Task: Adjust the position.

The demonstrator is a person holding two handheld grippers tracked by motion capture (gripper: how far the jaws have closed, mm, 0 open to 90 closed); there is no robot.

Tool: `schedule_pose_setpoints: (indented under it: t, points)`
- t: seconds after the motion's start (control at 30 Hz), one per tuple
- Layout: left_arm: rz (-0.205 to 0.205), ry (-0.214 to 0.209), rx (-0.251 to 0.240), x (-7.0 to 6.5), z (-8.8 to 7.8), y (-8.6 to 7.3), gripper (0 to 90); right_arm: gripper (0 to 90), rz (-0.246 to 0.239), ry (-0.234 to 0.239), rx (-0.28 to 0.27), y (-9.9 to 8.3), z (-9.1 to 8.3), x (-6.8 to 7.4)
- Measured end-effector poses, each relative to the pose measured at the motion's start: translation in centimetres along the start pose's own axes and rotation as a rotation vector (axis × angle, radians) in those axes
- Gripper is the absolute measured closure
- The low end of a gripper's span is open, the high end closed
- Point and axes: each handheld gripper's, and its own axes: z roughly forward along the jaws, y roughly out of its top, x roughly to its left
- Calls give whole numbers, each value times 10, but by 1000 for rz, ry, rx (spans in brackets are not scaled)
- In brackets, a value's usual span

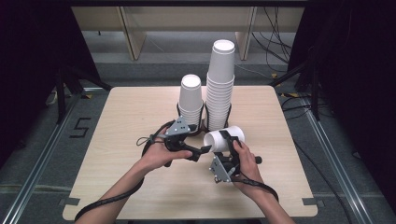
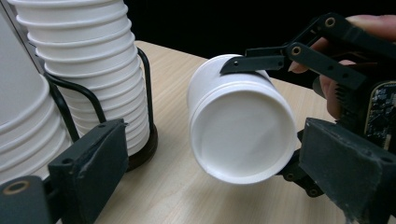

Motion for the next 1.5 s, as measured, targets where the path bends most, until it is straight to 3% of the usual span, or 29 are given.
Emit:
schedule_pose_setpoints:
  t: [0.07, 0.13, 0.37, 0.4, 0.5, 0.53, 0.57, 0.7, 0.77, 1.03, 1.17, 1.2, 1.27, 1.3, 1.33, 1.37, 1.5]
  points:
    - [1, 0, 4, -1, 1, 0, 74, 218, 6, 19, 3, 1, 0, 2]
    - [0, -2, 4, -1, 1, 1, 74, 218, -42, -1, -11, 2, 2, 1]
    - [-4, -10, 7, -1, 3, 1, 74, 218, -103, -6, -8, 4, 4, -2]
    - [-4, -10, 8, -1, 4, 1, 75, 218, -133, -9, -9, 4, 5, -2]
    - [-8, -14, 7, -1, 5, 0, 75, 218, -140, 3, -7, 5, 5, -2]
    - [-10, -14, 15, 0, 5, 0, 75, 218, -156, -5, 1, 5, 5, -2]
    - [-16, -23, 9, 1, 6, 0, 75, 219, -217, 0, 3, 6, 5, -2]
    - [-18, -21, 22, 1, 7, 0, 77, 219, -213, -2, 8, 7, 5, 0]
    - [-21, -22, 24, 1, 8, 0, 78, 218, -255, 2, -4, 6, 6, -3]
    - [-12, -31, 40, 1, 11, 1, 85, 219, -253, -6, 6, 7, 5, -2]
    - [-23, -44, 47, 2, 15, 2, 90, 219, -317, -5, -7, 6, 6, -4]
    - [-23, -44, 47, 2, 15, 2, 92, 219, -292, 2, 6, 7, 5, -3]
    - [-29, -48, 55, 2, 16, 2, 94, 219, -289, -5, 8, 7, 4, -2]
    - [-27, -49, 56, 3, 17, 1, 97, 219, -296, 0, 6, 7, 5, -2]
    - [-30, -52, 56, 3, 18, 1, 102, 218, -364, 9, -3, 7, 5, -3]
    - [-29, -52, 63, 3, 18, 1, 105, 218, -342, -12, -2, 8, 5, -3]
    - [-26, -63, 75, 2, 21, 1, 112, 219, -330, -8, 1, 8, 6, -1]
